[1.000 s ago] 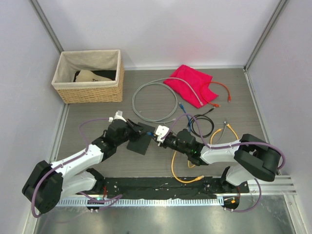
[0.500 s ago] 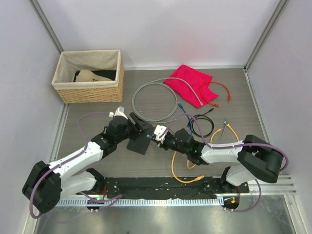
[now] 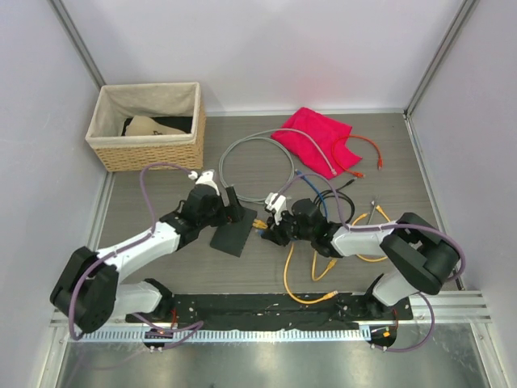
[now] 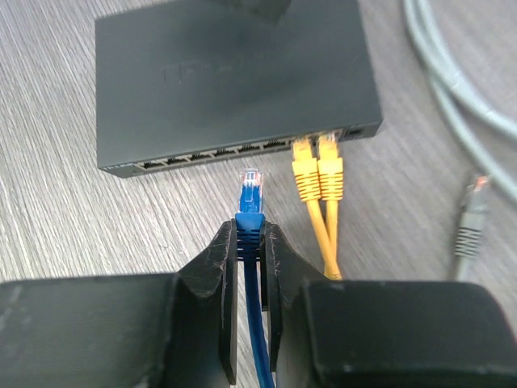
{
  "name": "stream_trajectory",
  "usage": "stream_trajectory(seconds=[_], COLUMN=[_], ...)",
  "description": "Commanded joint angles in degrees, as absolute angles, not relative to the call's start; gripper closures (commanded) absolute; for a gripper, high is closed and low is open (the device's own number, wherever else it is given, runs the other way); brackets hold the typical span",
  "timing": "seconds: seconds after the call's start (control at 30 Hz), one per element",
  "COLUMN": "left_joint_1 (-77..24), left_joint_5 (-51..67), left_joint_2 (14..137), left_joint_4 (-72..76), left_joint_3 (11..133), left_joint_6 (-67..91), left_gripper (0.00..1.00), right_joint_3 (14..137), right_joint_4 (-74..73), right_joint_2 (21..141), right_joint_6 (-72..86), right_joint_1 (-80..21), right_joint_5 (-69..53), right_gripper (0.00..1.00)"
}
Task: Insert the plug into the switch port
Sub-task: Insert the connector into the switch port.
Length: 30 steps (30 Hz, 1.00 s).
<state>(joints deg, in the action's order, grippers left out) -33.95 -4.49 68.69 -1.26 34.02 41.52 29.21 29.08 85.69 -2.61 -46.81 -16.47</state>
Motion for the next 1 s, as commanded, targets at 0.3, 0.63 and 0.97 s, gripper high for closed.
stream_trajectory(seconds=[0.3, 0.63, 0.97], left_joint_1=[-31.73, -31.46, -31.46], left_joint_5=[2.90, 1.06, 1.32], left_joint_2=[80.59, 83.32, 84.11], left_joint_4=[-0.79, -4.39, -5.89], left_joint_3=[34.72, 34.98, 35.77], left_joint_6=[37.35, 38.85, 38.76], left_gripper=[0.20, 0.25, 0.27], right_joint_3=[33.58, 35.42, 31.38], right_joint_4=[33.30, 31.46, 40.16], right_joint_2=[92.02, 93.69, 92.11], right_joint_6=[1.67, 0.88, 2.90], right_joint_1=[-45.79, -45.70, -45.70], right_joint_5=[-17.49, -16.27, -14.86], right_gripper=[0.99, 0.99, 0.99])
